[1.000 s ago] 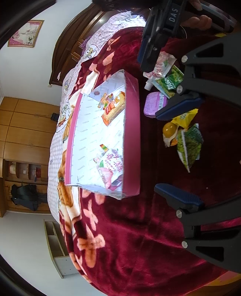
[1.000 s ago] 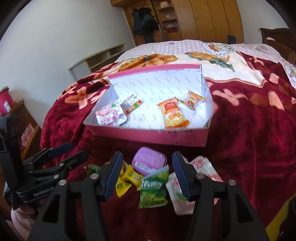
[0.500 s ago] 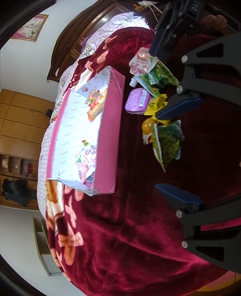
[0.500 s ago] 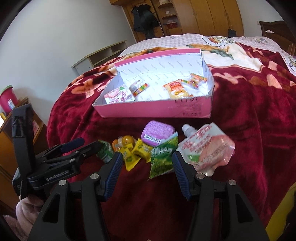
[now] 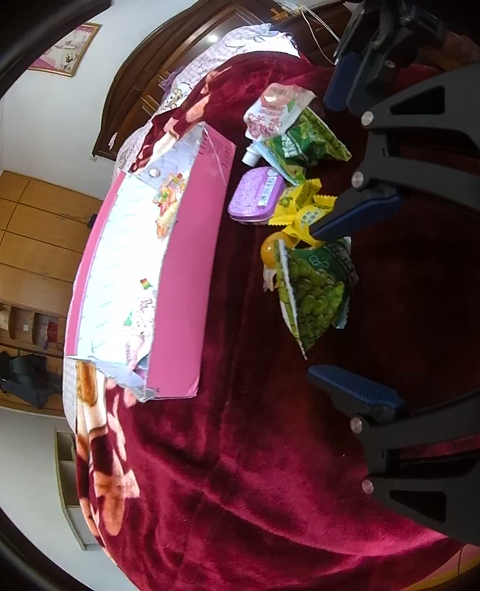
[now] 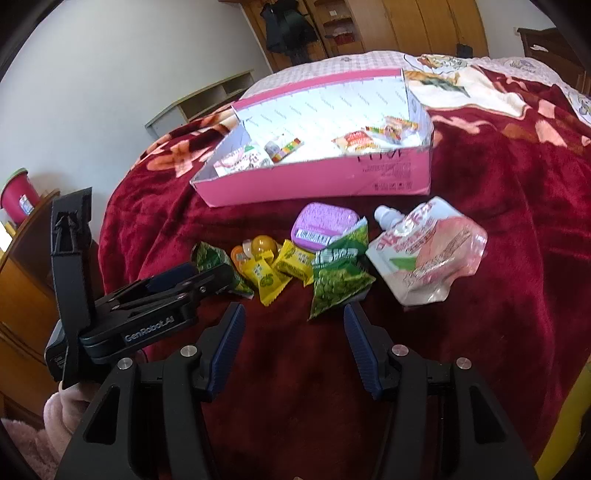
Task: Organize snacks
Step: 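Withdraw both tools from the box toward the snack pile on the blanket, then grasp a green pea packet with the left tool while the right tool grasps another green packet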
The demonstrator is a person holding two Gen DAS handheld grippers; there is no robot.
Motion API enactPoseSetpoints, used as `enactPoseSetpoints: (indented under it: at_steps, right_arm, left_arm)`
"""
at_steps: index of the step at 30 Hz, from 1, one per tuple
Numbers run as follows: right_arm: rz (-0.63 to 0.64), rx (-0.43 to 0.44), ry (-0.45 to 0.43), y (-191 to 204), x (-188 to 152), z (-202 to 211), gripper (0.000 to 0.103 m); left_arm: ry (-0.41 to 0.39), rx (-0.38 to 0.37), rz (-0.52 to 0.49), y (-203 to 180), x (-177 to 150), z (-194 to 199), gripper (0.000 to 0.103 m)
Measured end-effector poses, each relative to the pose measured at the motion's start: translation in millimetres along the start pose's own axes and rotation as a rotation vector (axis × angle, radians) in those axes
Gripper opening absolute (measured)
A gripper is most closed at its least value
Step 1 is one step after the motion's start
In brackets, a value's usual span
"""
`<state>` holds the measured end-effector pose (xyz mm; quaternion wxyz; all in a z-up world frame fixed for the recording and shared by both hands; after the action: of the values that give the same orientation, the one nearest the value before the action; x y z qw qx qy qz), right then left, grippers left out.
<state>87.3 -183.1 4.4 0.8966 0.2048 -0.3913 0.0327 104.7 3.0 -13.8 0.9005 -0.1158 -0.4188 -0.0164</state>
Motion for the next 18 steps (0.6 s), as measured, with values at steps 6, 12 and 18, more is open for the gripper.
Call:
enactPoseSetpoints:
  at_steps: [6,12,18]
  right_arm:
    - [-0.014,-0.008,0.023,0,-9,-9,0.057]
    - [0.001,-0.059,0.020,0,-10,-18,0.057]
    - [0.026,-0.108,-0.007,2,-8,-22,0.057]
  left_arm:
    - [-0.020,-0.046,0.024,1,-1,1,0.056]
    - [-0.045,-0.040,-0.018,-2,-1,6,0.050]
    - [-0.043,-0.010,-0.010,11,2,15,0.049]
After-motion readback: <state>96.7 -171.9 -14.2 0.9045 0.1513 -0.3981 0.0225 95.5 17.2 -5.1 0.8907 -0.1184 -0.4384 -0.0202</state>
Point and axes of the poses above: each gripper's, at about its wrist camera, not at the fingertips, and z roughly against the way its jaws point, y to its left, x to its top, the point moved 3 cm from there along -z, roughly the way its jaws point, and after that the axes turned 8 degrees about -y, right-handed, at the moved point
